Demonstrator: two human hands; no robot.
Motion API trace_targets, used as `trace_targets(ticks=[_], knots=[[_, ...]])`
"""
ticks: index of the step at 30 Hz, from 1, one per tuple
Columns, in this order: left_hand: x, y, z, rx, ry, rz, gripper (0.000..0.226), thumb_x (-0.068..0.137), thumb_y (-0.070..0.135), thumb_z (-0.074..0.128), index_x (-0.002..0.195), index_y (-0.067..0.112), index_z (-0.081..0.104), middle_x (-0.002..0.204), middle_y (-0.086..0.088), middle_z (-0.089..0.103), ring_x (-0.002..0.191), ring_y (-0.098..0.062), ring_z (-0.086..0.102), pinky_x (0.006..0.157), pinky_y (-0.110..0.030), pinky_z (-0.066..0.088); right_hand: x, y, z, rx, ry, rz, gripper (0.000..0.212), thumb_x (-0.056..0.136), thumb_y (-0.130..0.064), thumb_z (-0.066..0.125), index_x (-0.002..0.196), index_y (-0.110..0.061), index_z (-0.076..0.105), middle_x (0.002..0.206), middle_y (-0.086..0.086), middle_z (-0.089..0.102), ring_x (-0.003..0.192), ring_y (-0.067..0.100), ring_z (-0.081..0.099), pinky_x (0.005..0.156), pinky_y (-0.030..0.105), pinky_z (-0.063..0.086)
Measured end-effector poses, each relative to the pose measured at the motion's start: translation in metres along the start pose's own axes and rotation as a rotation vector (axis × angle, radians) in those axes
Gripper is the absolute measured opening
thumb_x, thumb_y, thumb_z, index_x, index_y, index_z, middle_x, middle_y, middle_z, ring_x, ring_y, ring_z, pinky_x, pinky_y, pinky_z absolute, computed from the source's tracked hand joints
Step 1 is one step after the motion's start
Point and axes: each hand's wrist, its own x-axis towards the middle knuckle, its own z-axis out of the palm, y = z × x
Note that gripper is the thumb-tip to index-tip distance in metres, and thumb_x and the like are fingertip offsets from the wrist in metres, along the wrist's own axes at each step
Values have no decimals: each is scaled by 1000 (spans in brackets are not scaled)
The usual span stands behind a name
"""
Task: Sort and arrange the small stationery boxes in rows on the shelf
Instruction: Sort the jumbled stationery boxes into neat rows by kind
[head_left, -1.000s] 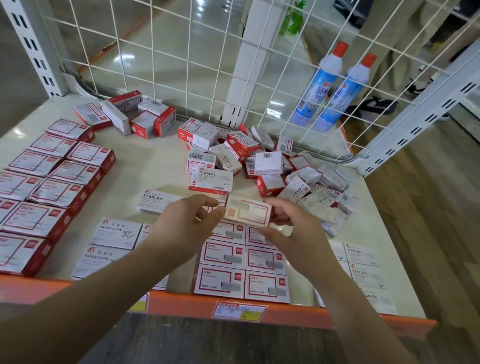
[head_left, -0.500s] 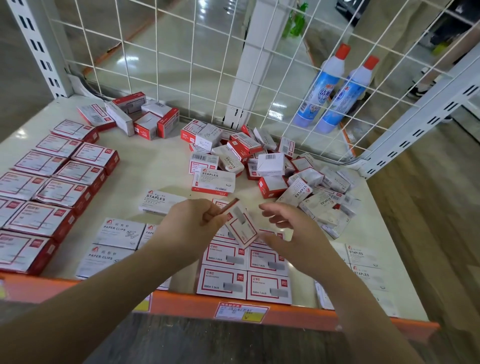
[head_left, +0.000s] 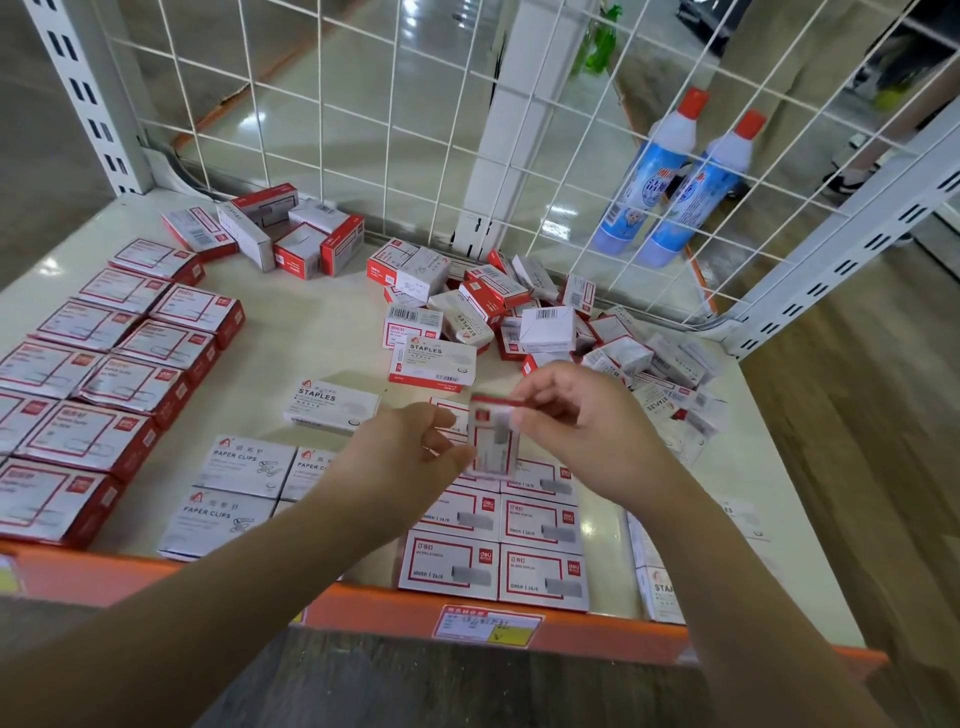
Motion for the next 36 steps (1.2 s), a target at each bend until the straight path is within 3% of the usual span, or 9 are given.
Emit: trace_targets(ticks=[3,5,10,13,16,20,22,29,36], knots=[[-3,-1,5,-17,-42,-16,35,93,34,49,125,20,53,116,4,61,86,-9,54,61,-14,46,0,-2,0,151,166,58,20,85,-9,63,84,-29,58,88,-10,65,81,1,60,69,11,47],[-4,0,8,-32,-78,-22,35,95,34,46,126,21,53,121,4,59,92,-12,53,72,-19,49,-1,-3,2,249,228,105,22,87,-9,60,86,-31,56,93,-5,66,87,6,63,74,20,52],[-3,-1,13,-136,-83,1,39,94,30,48,132,24,46,128,6,55,99,-10,49,77,-25,46,-5,1,9,308,230,119,29,91,-8,53,102,-35,53,98,0,66,92,10,64,68,18,53],[-2,-3,11,-207,-7,16,38,94,26,49,132,28,45,121,11,55,99,-7,47,78,-27,44,-8,5,9,306,191,125,37,93,-5,49,111,-38,51,97,-7,65,92,7,63,69,12,51],[0,-3,8,-270,76,13,28,94,23,50,121,28,54,102,17,56,96,-7,53,79,-26,47,-11,8,10,258,122,139,39,94,-8,48,121,-36,50,108,-6,66,98,7,62,81,22,54],[1,-7,4,-337,144,26,15,93,23,51,104,29,58,84,24,59,72,4,58,49,-7,44,-15,11,11,171,76,125,41,89,-12,58,123,-33,49,105,-9,67,101,6,61,91,33,51],[1,-8,1,-357,170,27,12,92,21,53,101,28,58,83,21,62,69,5,58,43,-4,42,-15,12,12,140,69,123,46,85,-12,63,125,-31,49,104,-8,68,99,7,62,91,35,51],[2,-11,1,-291,200,24,9,88,20,59,92,28,56,79,18,62,65,4,58,41,-4,40,-17,19,9,-67,54,67,49,86,-19,63,132,-25,48,114,-7,63,104,6,57,94,28,48],[3,-12,11,-209,162,15,11,88,21,59,85,30,54,80,17,62,69,2,60,49,-7,42,-14,25,1,-172,7,27,49,89,-18,59,135,-25,46,118,-6,62,102,2,55,92,23,45]])
